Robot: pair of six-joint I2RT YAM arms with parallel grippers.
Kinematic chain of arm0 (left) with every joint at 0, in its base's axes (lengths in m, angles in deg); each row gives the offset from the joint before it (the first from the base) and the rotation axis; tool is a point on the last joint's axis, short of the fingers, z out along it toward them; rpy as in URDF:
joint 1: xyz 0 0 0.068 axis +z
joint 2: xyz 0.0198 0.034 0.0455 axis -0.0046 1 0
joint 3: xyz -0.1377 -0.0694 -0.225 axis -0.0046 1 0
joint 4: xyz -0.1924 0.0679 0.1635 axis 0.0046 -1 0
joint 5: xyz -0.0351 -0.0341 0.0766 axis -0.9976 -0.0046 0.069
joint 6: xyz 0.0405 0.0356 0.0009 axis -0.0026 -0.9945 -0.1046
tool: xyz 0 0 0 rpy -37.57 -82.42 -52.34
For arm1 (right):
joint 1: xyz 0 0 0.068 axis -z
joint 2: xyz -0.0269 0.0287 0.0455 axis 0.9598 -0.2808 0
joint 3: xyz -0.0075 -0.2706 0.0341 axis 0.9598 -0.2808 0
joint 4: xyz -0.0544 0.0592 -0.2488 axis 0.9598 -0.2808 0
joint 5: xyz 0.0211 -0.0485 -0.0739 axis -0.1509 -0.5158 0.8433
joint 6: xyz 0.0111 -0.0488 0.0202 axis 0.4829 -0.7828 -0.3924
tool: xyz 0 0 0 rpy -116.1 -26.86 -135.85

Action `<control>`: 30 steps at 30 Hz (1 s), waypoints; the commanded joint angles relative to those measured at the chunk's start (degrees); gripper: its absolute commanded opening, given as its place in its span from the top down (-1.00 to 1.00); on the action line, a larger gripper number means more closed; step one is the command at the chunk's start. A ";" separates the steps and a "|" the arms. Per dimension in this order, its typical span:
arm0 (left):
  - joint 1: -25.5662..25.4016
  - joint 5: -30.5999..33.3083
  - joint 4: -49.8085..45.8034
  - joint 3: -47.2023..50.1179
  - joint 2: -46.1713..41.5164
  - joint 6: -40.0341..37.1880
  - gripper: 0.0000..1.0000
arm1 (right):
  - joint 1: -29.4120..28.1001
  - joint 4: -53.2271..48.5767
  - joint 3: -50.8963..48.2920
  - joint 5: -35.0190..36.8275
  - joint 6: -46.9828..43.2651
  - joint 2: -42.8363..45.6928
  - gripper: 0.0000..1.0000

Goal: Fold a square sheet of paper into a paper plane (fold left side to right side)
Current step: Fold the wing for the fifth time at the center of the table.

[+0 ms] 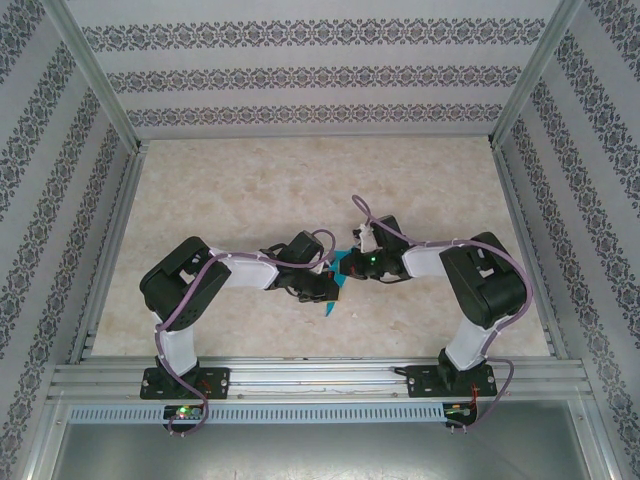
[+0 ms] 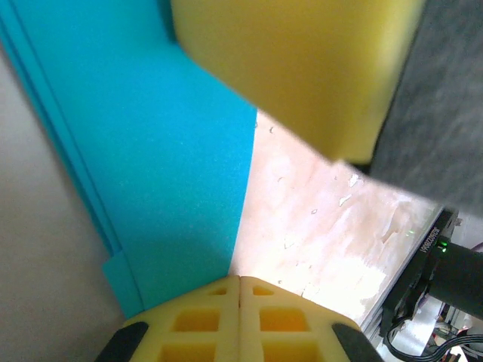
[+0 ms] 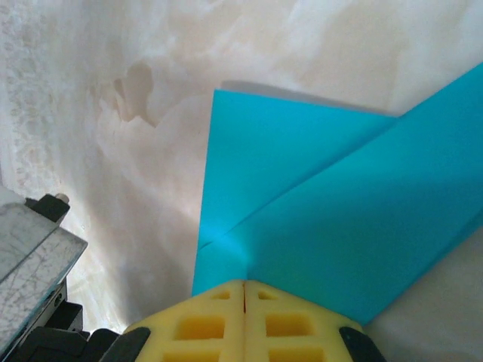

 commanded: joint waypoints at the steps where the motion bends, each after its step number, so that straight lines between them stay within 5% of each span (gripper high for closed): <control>1: -0.21 4.54 -6.62 3.42 2.33 -1.54 0.98 | 2.05 -1.25 1.95 2.04 -2.81 -1.98 1.00; 23: -0.13 4.02 -4.51 4.42 2.42 -0.78 0.99 | 12.00 -7.57 11.12 2.40 -5.06 -9.21 1.00; 30: -0.13 3.70 -2.33 4.66 2.34 -0.05 0.99 | 13.63 -10.49 12.72 0.94 -5.37 -3.63 1.00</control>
